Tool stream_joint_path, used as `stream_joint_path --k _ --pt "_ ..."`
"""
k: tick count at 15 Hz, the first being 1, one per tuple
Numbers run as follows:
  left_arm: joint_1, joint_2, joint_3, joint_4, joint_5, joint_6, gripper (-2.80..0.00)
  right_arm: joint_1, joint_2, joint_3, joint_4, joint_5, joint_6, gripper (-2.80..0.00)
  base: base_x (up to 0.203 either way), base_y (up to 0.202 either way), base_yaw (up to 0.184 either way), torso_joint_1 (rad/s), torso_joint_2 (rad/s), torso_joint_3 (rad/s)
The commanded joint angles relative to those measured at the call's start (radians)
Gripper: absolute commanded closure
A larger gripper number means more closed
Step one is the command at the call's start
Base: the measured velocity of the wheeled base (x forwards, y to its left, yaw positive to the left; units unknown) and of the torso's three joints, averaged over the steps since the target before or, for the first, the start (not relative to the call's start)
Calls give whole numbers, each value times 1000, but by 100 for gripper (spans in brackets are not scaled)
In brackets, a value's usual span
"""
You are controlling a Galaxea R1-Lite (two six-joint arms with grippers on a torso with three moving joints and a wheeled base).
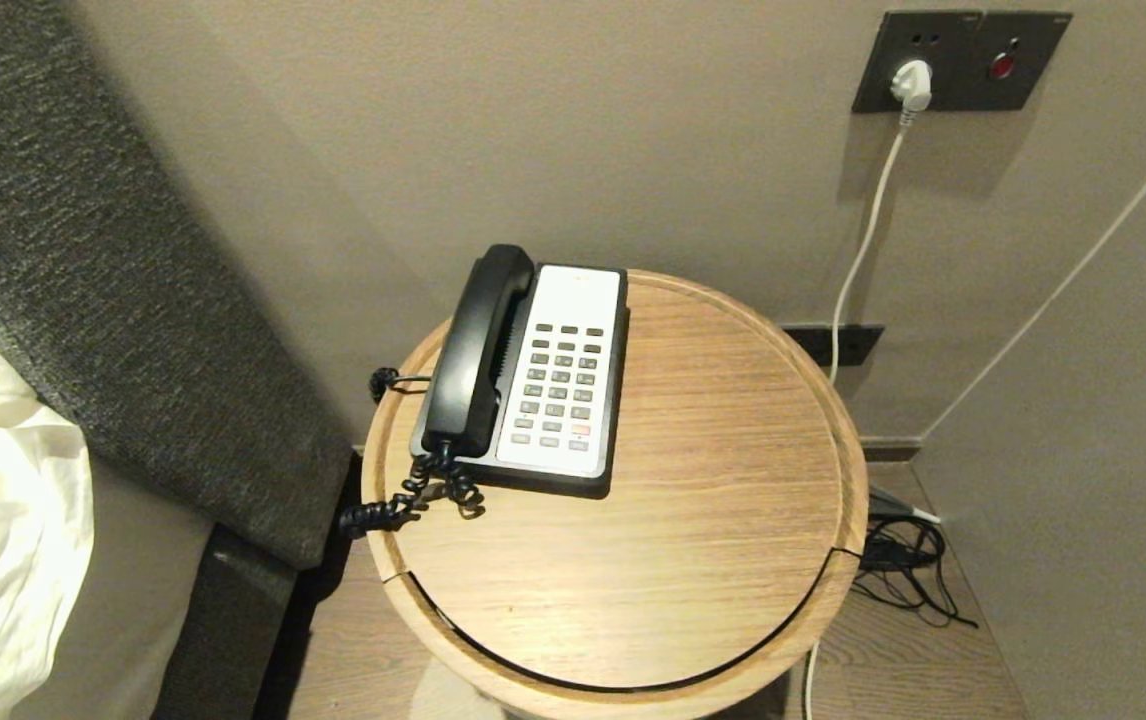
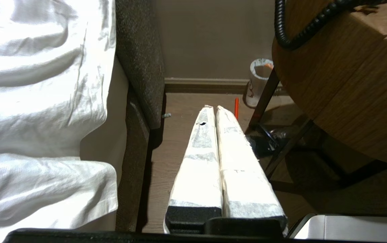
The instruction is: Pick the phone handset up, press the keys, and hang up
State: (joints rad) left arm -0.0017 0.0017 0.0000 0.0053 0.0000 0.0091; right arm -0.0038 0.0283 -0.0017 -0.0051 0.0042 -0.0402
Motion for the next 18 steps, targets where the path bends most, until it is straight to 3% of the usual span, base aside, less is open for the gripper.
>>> stream_joint_path --k 1,18 --pt "0 0 0 -1 0 0 0 1 2 0 -1 0 -3 0 0 0 0 2 4 215" --pt "0 1 0 -2 0 -3 0 0 2 0 -1 1 -3 0 0 0 0 3 2 202"
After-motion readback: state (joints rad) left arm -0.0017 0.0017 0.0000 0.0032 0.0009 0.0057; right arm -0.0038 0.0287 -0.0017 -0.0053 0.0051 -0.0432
